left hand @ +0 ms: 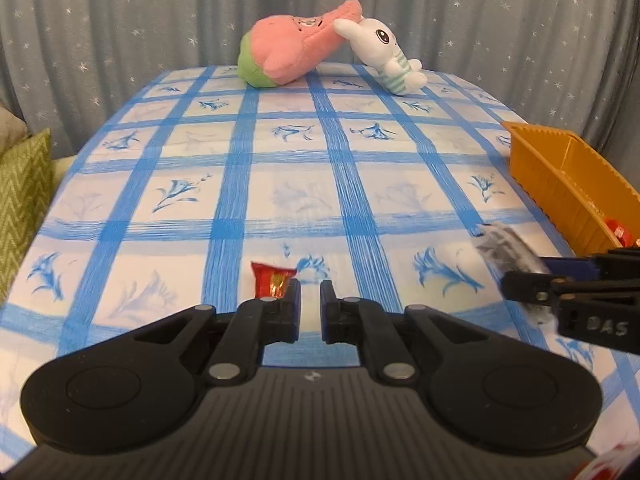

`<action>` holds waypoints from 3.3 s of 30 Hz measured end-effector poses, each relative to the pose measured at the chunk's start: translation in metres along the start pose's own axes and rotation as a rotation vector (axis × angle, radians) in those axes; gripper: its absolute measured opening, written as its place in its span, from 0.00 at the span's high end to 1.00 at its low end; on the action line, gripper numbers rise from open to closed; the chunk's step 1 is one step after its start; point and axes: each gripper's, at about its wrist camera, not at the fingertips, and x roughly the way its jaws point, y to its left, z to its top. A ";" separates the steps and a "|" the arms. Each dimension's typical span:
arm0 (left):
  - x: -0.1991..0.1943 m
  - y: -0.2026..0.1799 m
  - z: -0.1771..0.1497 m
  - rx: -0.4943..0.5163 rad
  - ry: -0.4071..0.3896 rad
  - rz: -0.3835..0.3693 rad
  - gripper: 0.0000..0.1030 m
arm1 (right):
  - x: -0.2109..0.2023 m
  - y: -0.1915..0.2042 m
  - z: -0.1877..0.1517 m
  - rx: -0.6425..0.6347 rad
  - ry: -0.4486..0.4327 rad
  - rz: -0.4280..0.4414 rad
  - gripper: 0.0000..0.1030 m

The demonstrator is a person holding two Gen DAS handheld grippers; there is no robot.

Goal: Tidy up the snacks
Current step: 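Carry the red candy and dark clear packet over the orange tray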

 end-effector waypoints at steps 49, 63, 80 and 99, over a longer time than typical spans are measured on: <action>-0.095 -0.088 -0.011 -0.090 -0.015 -0.085 0.82 | -0.117 -0.026 -0.028 0.097 -0.085 -0.061 0.64; -0.110 -0.130 0.000 -0.069 -0.034 -0.140 0.82 | -0.156 -0.061 -0.038 0.155 -0.117 -0.117 0.64; -0.101 -0.172 0.017 -0.032 -0.036 -0.210 0.82 | -0.174 -0.101 -0.037 0.215 -0.143 -0.177 0.64; -0.060 -0.235 0.062 0.007 -0.046 -0.314 0.82 | -0.171 -0.167 -0.010 0.205 -0.169 -0.241 0.64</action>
